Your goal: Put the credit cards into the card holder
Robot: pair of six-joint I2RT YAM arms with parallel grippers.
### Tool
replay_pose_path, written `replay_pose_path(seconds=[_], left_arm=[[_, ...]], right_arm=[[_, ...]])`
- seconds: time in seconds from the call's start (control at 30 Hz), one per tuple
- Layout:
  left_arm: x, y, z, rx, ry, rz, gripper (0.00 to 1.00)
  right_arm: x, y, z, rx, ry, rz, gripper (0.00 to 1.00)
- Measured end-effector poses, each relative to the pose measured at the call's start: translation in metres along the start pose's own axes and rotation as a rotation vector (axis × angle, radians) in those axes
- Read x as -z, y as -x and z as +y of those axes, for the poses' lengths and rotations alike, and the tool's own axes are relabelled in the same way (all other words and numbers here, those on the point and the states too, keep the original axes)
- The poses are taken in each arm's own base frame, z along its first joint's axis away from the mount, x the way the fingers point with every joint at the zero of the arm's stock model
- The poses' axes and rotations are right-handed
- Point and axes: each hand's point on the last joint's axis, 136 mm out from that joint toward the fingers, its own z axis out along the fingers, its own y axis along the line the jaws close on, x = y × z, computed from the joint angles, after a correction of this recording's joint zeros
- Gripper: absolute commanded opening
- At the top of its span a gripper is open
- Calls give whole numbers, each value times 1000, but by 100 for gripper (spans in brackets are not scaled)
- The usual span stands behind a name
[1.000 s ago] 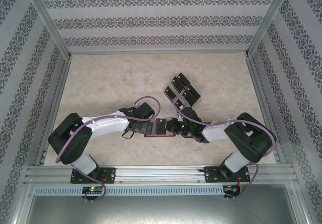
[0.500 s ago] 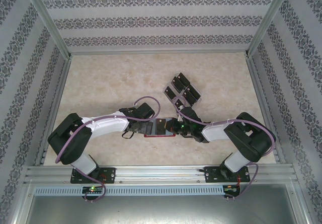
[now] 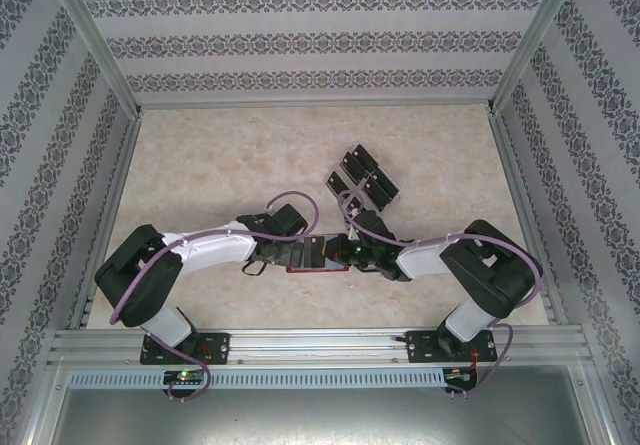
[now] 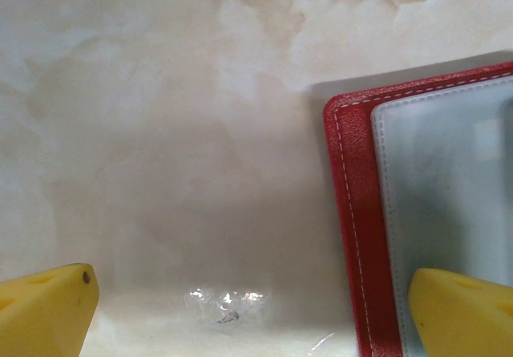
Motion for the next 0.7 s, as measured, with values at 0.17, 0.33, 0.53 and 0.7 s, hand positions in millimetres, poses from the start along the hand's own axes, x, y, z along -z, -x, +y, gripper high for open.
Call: replay_pose_path(seconds=[0.17,0.33,0.53,0.7], left_arm=[[0,0,0,0,0,0,100],[0,0,0,0,0,0,100],[0,0,0,0,0,0,100],[0,0,0,5,-1,-1,100]], right_arm=[[-5,-2,4,6,4,12,0],[-10,-2,7,11,7,22,0],[-11,-3,11,7,13,32,22],[5,-1,27,26,37,34,42]])
